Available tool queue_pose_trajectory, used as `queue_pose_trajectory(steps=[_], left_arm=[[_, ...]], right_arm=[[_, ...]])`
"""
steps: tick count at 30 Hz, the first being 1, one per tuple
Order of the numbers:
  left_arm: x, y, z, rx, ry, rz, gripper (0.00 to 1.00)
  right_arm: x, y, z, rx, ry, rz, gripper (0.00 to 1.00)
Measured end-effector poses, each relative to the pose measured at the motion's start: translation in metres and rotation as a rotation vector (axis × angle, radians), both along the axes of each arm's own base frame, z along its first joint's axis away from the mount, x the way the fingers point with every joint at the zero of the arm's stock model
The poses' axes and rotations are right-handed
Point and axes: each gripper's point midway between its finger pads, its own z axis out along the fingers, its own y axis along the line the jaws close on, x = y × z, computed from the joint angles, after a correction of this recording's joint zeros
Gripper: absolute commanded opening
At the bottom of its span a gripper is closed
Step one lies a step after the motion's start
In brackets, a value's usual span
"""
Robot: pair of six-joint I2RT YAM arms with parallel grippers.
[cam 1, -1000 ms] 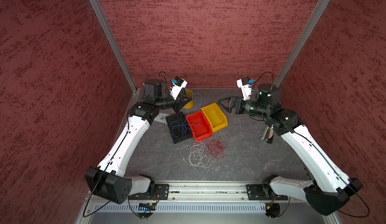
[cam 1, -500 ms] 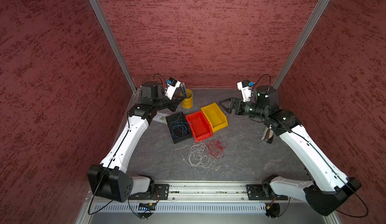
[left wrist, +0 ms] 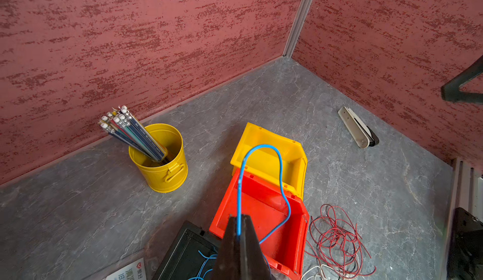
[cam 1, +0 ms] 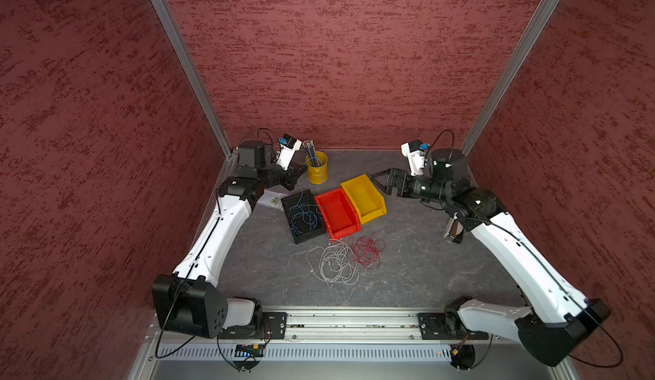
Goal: Untangle and sort cables by color
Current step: Place the cable in the bin.
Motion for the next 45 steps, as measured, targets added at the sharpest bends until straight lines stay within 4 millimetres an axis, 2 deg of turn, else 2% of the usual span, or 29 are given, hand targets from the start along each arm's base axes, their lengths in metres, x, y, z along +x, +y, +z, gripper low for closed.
queue_pose_trajectory(steps=[9,26,31,37,45], left_arm=[[-0.005,0.011,-0.021,0.056,0.040,0.040,0.00],[-0.008,0.022,-0.044,0.118,0.067,0.072,0.00],[-0.008,0.017,-0.045,0.094,0.068,0.050,0.00],[0.002,0.004,-0.040,0.039,0.023,-0.012,0.00],[0.021,-0.014,-0.062,-0.041,0.023,-0.102,0.00]], right_arm=[[-0.003,-0.001,-0.001,0.009,0.009,-0.005,0.98],[-0.003,-0.002,-0.009,0.008,0.029,-0.010,0.98],[-0.003,-0.002,-0.008,0.013,0.030,-0.012,0.99],[-0.006,-0.003,-0.008,0.014,0.027,-0.014,0.98],[-0.012,-0.009,-0.001,0.010,0.002,-0.021,0.98]])
